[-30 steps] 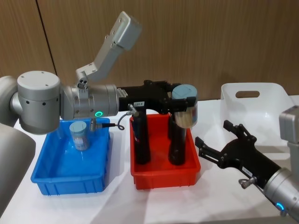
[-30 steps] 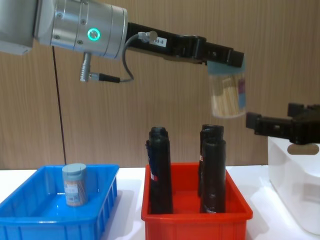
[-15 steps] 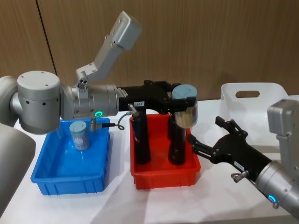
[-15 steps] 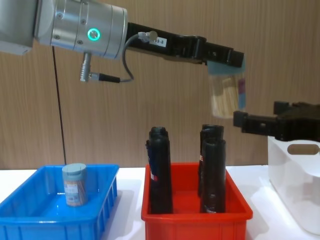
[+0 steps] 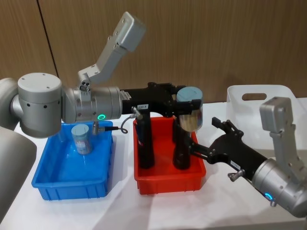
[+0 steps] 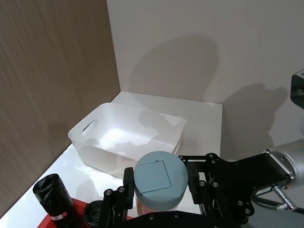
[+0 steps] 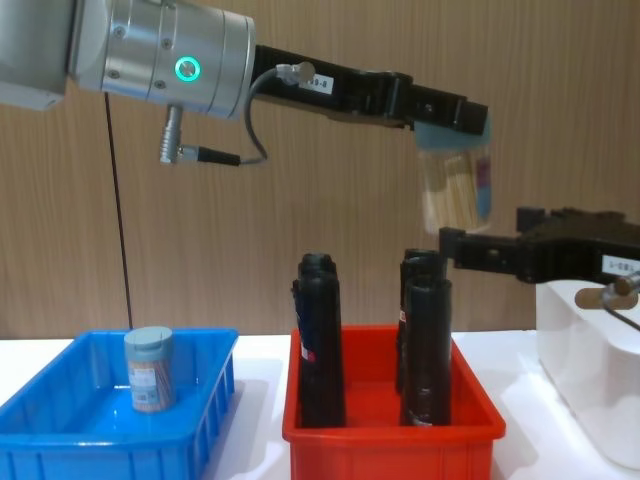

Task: Pick the cotton swabs from the blue box and place them into the white box.

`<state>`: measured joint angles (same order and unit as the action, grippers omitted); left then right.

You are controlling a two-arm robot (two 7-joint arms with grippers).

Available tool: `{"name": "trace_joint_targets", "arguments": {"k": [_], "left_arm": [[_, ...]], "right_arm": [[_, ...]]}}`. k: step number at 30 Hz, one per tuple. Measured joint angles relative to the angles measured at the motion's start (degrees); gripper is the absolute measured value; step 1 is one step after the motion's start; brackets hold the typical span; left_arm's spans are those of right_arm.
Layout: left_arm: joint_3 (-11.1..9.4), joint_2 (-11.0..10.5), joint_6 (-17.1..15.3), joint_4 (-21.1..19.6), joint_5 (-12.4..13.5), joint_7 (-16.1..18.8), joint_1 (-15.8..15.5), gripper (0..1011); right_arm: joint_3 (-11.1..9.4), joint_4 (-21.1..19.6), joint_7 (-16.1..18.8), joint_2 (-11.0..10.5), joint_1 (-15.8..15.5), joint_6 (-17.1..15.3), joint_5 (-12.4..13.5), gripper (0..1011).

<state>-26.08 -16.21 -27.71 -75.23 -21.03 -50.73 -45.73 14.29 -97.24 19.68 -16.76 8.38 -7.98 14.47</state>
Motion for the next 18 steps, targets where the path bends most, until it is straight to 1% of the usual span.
{"name": "trace_joint_targets", "arguments": {"k": [18], "left_arm": [[0.0, 0.0, 0.0, 0.0, 0.0, 0.0, 0.0, 671]], "right_arm": [[0.37, 3.8, 1.16, 1.93, 4.35, 0.36, -1.54, 1002]]}}
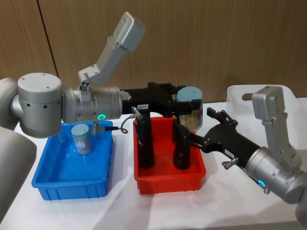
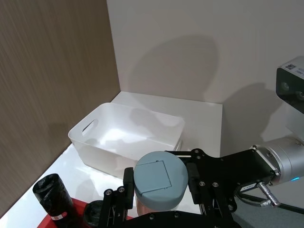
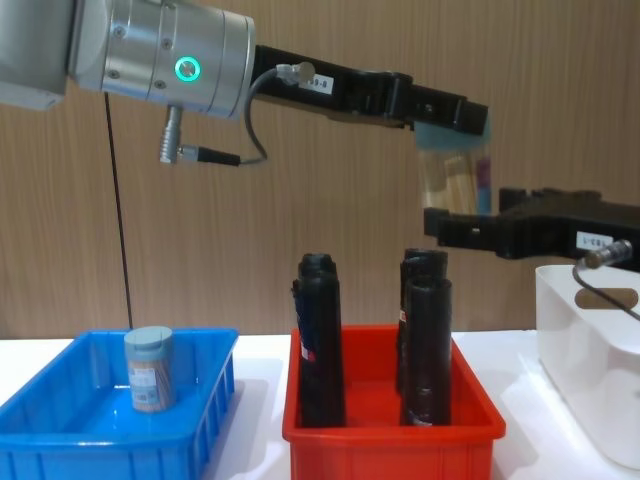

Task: Pick the cotton swabs from the blue box and place them into the white box.

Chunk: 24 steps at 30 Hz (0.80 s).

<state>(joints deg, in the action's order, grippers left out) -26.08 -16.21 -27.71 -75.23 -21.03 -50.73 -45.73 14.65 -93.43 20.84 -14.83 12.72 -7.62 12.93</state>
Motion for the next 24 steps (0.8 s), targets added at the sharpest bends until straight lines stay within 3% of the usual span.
{"name": "trace_joint_targets", "arguments": {"k": [18, 24], "left_arm": [[0.0, 0.0, 0.0, 0.0, 0.0, 0.0, 0.0, 671], [0.0, 0.0, 0.0, 0.0, 0.0, 0.0, 0.0, 671]], "right_arm": [[0.55, 2.06, 1.28, 1.37, 2.82, 0.21, -0.65, 1002], [0.77, 2.41, 1.7, 1.65, 3.31, 0.16, -0.81, 908]]}}
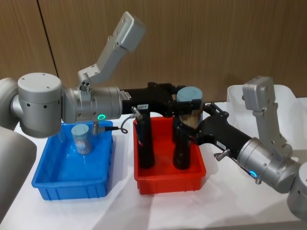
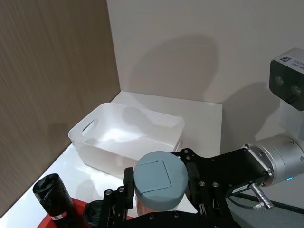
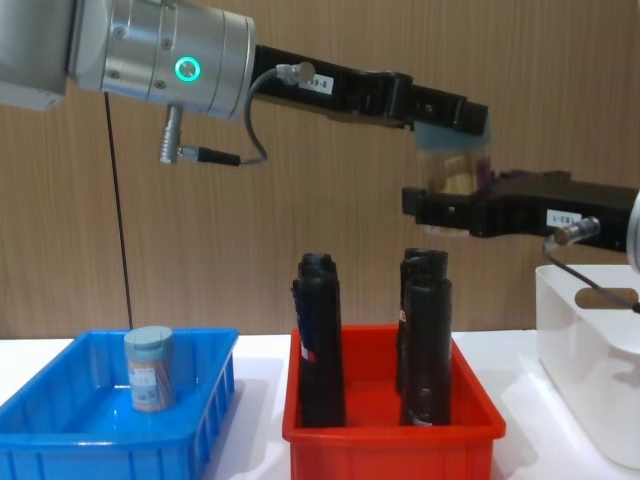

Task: Pick the cotton swabs from the blue box and place them into the white box.

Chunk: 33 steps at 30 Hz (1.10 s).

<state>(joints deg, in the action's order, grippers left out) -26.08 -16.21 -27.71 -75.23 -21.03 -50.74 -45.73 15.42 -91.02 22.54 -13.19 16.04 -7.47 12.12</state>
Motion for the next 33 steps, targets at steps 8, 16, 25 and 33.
{"name": "trace_joint_targets", "arguments": {"k": [8, 16, 25, 33], "left_arm": [[0.0, 0.0, 0.0, 0.0, 0.0, 0.01, 0.0, 671], [0.01, -0.01, 0.0, 0.0, 0.01, 0.07, 0.0, 671], [0.0, 0.0, 0.0, 0.0, 0.0, 0.07, 0.0, 671], [-0.06, 0.03, 0.0, 0.0, -0.04, 0.02, 0.0, 784]], "right_arm": [[0.27, 0.43, 0.61, 0.26, 0.53, -0.48, -0.01, 677], [0.34, 0.57, 0.97, 0.33, 0.76, -0.85, 0.15, 624], [0.51, 0.57, 1.18, 0.29, 0.86, -0.91, 0.25, 624], [0.92, 0.3, 1.54, 0.29, 0.87, -0.87, 0.39, 624]]}}
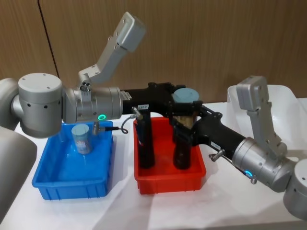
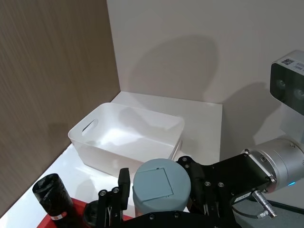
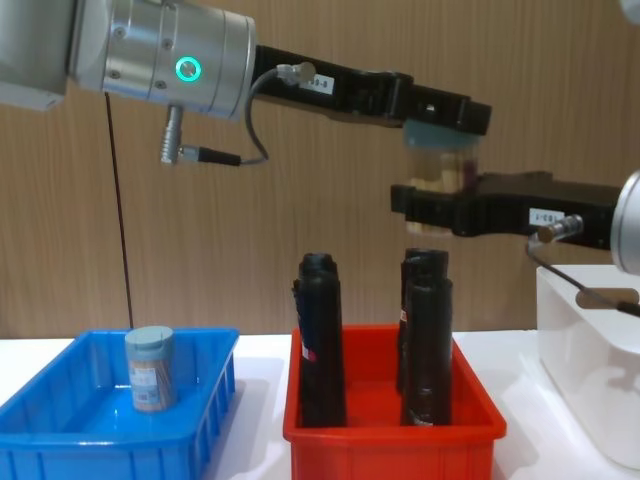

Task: Pick the cotton swabs from the blue box and place them into the white box.

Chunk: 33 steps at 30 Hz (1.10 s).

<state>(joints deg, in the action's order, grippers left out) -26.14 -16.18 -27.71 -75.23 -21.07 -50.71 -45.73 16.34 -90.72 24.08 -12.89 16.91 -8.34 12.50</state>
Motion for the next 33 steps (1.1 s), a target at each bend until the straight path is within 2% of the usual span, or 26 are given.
{"name": "trace_joint_targets", "arguments": {"k": [4, 8, 23, 33], "left_arm": [[0.0, -0.01, 0.0, 0.0, 0.0, 0.0, 0.0, 924], [0.0, -0.03, 0.0, 0.0, 0.0, -0.01, 0.0, 1003], [0.06, -0.03, 0.0, 0.0, 0.04, -0.03, 0.0, 1003], [0.06, -0.03, -0.01, 0.0, 0.04, -0.02, 0.0, 1003]], "right_arm": [[0.03, -0.07, 0.03, -0.03, -0.01, 0.06, 0.1, 624], [0.08, -0.13, 0.04, -0.08, -0.06, 0.16, 0.17, 624], [0.16, -0.25, -0.21, -0.53, -0.51, 0.56, 0.54, 624], [-0.24, 1.59, -1.64, -1.17, -1.06, 0.75, 1.11, 624]]}}
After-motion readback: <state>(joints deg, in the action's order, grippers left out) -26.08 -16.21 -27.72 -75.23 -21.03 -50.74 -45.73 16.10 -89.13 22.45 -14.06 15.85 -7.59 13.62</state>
